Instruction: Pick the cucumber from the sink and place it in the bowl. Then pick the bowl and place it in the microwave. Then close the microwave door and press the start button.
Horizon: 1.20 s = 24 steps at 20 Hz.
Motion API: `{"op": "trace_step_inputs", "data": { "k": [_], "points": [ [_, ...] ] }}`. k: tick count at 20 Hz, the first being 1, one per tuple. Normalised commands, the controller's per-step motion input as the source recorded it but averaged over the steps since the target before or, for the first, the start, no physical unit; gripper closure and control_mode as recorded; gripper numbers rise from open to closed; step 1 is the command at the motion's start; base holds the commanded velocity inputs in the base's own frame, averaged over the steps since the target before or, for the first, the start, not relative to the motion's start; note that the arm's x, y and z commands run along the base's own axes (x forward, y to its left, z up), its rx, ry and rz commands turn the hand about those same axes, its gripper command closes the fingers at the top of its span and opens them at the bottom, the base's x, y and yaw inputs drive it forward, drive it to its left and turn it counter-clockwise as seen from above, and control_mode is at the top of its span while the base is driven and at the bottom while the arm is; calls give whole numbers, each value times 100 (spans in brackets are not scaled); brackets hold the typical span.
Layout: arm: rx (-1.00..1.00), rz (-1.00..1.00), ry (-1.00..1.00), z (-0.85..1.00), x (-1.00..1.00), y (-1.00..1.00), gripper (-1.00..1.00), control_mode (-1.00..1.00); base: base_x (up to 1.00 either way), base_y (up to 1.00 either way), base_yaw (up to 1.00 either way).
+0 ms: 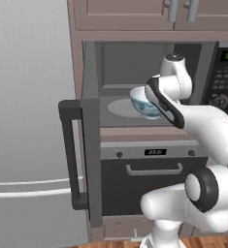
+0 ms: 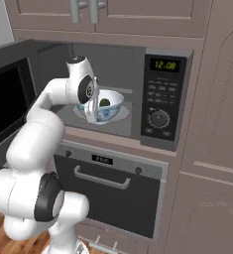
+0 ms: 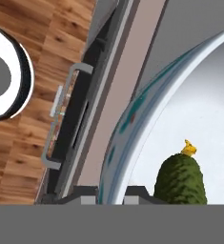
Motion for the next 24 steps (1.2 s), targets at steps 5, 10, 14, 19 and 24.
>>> {"op": "trace_step_inputs", "data": {
  "k": [5,10,14,19,24],
  "points": [
    [0,0,12,0,100,0,100,-100,0,0,0],
    [0,0,10,-7,100,1,100,-100,0,0,0],
    [0,0,4,-40,99,8,100,-100,0,0,0],
    [0,0,0,-52,61,9,100,-100,0,0,0],
    [0,5,0,-47,-8,7,100,-100,0,0,0]
  ]
}}
